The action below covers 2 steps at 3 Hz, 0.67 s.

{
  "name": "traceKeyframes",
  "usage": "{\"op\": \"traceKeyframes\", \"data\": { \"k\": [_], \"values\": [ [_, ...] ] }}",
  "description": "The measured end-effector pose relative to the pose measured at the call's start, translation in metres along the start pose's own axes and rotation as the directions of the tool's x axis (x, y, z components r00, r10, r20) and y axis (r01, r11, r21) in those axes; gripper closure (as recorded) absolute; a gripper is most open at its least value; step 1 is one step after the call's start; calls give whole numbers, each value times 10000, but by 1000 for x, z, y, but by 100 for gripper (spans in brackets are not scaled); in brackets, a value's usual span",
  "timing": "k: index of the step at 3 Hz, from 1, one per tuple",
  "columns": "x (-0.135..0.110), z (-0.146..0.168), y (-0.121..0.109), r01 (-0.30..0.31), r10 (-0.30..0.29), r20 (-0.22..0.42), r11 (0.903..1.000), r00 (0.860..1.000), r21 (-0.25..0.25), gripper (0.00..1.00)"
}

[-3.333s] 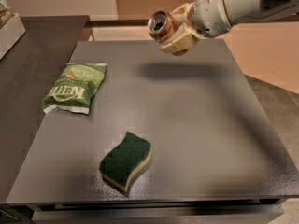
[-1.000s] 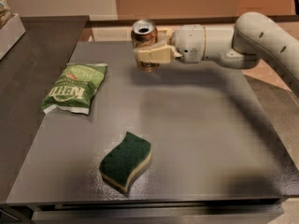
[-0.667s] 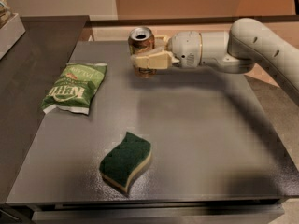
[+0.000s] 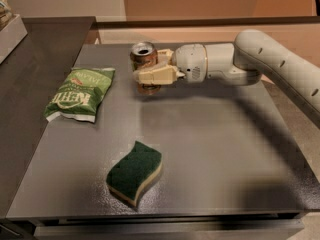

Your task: Place orange can upright

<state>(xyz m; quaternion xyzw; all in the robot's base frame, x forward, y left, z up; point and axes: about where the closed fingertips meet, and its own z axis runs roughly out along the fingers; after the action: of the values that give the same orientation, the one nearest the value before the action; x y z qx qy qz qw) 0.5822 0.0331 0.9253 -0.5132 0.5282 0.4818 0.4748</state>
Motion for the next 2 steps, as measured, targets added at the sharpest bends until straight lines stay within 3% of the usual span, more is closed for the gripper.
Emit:
{"op": "traceKeyframes", "data": {
  "k": [2],
  "values": [
    [20, 19, 13, -458, 452, -150, 9981, 9989, -420, 100]
  ]
}}
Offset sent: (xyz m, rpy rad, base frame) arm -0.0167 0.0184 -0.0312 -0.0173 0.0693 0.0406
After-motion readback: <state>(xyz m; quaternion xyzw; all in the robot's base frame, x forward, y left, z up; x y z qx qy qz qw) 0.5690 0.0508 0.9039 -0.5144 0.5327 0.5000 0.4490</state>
